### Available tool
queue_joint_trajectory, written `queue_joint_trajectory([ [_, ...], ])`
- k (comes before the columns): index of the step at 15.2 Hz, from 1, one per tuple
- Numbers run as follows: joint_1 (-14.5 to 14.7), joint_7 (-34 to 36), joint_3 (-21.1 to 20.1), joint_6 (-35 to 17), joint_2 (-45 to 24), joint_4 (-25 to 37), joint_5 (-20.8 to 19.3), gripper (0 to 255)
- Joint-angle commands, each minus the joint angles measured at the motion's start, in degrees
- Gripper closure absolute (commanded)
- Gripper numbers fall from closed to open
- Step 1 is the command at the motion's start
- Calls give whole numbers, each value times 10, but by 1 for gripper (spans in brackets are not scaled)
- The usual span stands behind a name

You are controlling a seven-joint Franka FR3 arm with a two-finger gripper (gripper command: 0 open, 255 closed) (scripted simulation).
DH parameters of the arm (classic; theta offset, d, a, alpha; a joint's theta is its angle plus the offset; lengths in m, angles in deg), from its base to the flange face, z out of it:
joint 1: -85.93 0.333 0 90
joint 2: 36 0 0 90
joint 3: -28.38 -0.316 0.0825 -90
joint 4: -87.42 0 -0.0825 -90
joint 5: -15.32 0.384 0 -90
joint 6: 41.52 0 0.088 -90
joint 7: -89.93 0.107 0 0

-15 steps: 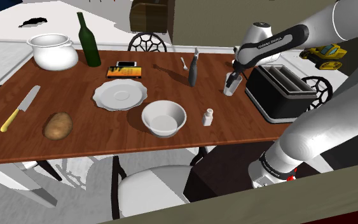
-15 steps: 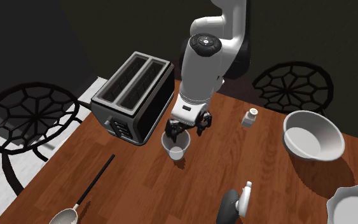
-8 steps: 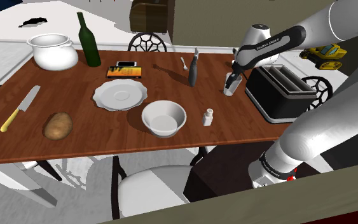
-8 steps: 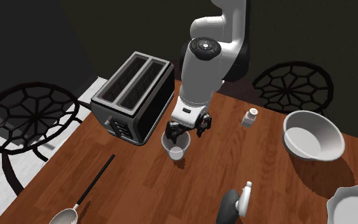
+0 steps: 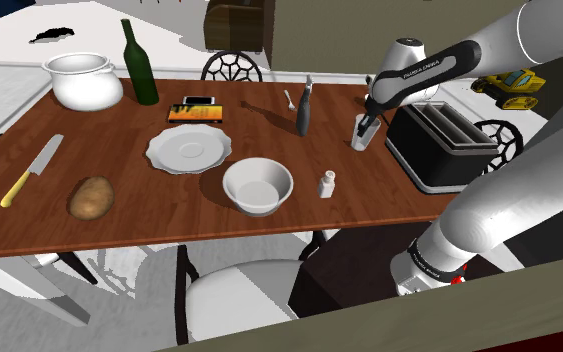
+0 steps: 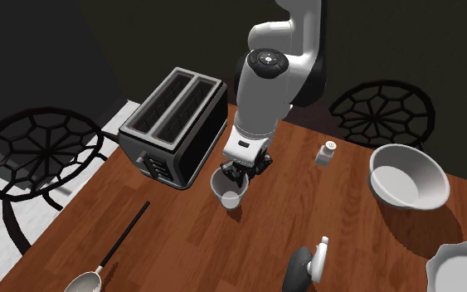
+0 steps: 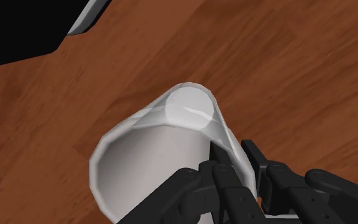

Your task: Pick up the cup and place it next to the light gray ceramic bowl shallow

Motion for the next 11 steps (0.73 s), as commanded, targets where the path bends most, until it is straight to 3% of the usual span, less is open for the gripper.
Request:
queue_joint_trajectory([
  [1,0,0,0,0,-1,0,0,255],
  [4,0,0,0,0,0,0,0,255],
  [11,-2,3,-9,63,38,25,-5,255],
])
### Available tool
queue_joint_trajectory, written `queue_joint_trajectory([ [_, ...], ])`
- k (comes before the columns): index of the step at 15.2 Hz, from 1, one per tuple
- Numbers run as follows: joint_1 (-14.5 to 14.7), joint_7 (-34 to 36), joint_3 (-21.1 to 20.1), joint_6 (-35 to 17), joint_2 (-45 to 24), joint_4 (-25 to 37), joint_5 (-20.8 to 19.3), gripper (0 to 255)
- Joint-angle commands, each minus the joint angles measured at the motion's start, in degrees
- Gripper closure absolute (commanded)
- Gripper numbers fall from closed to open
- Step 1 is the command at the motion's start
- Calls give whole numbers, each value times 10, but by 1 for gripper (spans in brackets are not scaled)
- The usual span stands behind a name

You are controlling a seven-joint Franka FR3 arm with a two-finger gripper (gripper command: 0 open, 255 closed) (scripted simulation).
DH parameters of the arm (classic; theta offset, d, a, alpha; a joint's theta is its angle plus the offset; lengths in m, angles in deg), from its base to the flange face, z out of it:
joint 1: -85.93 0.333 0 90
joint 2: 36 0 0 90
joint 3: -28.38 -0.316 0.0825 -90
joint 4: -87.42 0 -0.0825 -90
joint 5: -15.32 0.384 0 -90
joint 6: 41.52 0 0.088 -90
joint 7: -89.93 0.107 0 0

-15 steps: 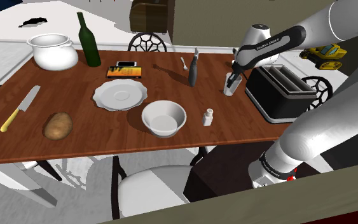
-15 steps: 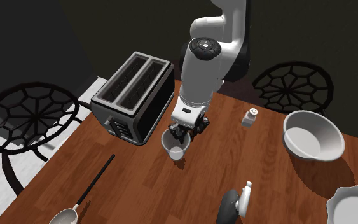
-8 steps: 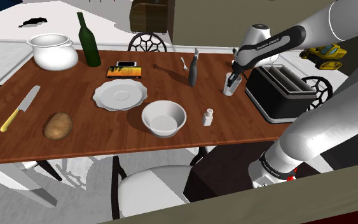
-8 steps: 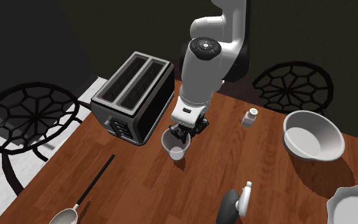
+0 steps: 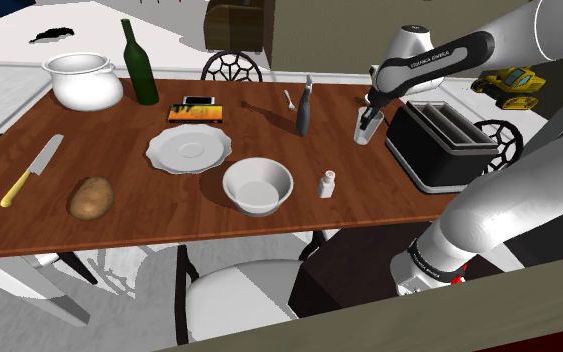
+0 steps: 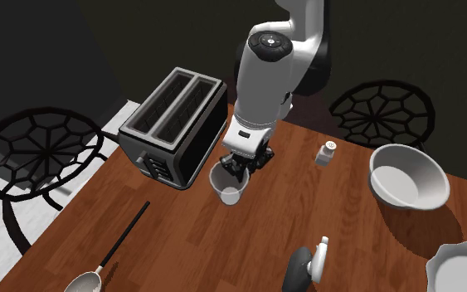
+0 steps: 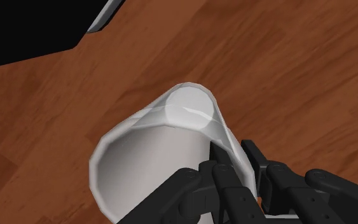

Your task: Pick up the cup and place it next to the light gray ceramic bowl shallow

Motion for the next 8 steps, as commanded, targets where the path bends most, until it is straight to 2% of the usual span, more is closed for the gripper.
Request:
queue_joint_trajectory([
  [1,-1,0,-3,18,10,8,-1,255],
  [8,-1,0,-11,79,39,40,-1,255],
])
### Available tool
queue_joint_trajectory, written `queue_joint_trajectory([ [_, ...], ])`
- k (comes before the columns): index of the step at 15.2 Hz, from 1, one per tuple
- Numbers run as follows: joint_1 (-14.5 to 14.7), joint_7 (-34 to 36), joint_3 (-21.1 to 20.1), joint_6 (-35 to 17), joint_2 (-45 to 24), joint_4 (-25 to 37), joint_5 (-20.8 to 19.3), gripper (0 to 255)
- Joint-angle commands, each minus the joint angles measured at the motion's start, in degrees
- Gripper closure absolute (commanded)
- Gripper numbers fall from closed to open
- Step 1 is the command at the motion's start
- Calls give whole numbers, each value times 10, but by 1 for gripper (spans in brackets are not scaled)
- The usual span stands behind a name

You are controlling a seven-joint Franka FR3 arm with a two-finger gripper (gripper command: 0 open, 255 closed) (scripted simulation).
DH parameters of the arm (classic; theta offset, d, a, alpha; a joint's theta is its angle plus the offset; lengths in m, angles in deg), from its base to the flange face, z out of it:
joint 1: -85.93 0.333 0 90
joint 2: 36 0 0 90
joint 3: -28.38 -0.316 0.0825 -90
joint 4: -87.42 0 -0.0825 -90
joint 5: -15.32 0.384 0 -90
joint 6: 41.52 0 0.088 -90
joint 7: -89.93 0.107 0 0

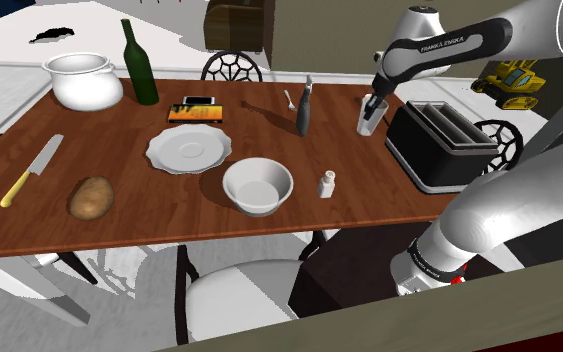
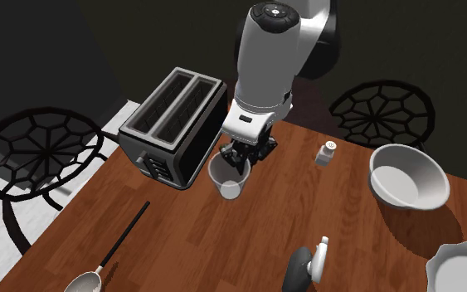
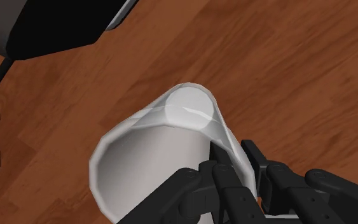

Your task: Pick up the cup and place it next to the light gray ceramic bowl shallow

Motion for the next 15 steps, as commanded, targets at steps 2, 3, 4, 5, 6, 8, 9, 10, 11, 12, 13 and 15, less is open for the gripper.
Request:
queue_joint_trajectory([
  [2,0,-1,-3,25,10,15,1,255],
  [3,0,-1,-4,34,13,20,1,255],
  [4,0,-1,-5,42,16,26,1,255],
  [5,0,-2,-6,50,19,31,2,255],
  [6,1,-2,-8,58,22,37,2,255],
  [8,1,-2,-10,75,27,49,3,255],
  [9,1,-3,-11,83,29,55,4,255],
  [10,1,-3,-12,91,31,61,4,255],
  [11,2,-3,-13,99,33,67,5,255],
  [12,2,-4,-14,107,34,73,5,255],
  [13,2,-4,-15,115,36,80,6,255],
  [15,3,-5,-17,131,39,93,7,255],
])
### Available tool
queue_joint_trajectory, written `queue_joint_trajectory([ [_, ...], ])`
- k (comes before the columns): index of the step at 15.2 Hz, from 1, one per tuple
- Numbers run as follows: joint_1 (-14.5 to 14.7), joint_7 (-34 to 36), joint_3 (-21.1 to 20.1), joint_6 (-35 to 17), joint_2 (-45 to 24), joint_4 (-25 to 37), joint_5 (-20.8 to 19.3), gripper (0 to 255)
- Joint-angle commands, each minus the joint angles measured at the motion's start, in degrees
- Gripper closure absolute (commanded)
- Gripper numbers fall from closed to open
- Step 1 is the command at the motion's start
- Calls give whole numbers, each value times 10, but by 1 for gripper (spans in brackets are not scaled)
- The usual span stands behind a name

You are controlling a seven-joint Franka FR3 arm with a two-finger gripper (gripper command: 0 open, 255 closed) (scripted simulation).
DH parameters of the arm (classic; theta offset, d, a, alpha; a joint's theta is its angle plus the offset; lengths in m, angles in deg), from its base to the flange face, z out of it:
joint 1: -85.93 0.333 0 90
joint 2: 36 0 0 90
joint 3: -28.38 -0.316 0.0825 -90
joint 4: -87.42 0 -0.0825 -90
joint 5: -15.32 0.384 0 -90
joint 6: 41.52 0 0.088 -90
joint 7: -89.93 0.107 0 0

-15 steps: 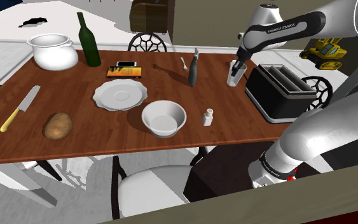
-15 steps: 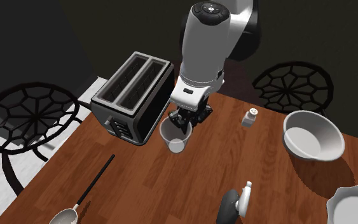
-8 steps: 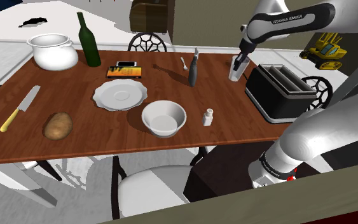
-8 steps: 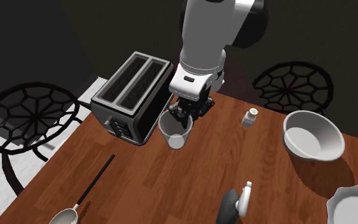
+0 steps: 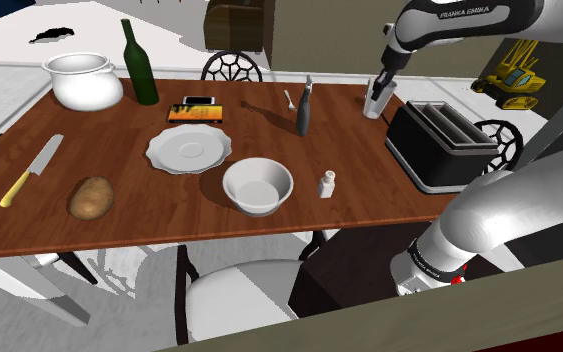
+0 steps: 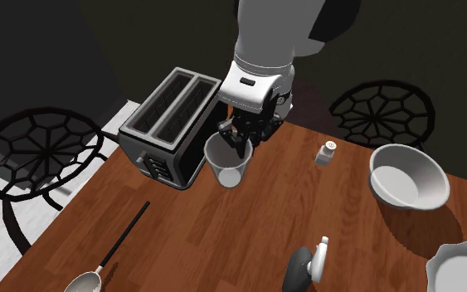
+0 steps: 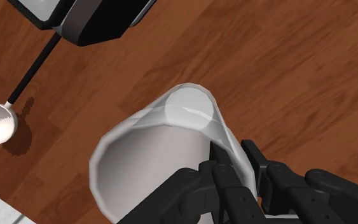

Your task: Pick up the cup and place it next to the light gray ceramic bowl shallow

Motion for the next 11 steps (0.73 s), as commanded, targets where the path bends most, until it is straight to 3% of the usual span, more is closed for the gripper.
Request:
queue_joint_trajectory([
  [1,1,-1,-2,18,4,14,1,255],
  [9,3,-4,-8,72,8,65,6,255],
  [11,14,21,-26,72,-6,74,13,255],
])
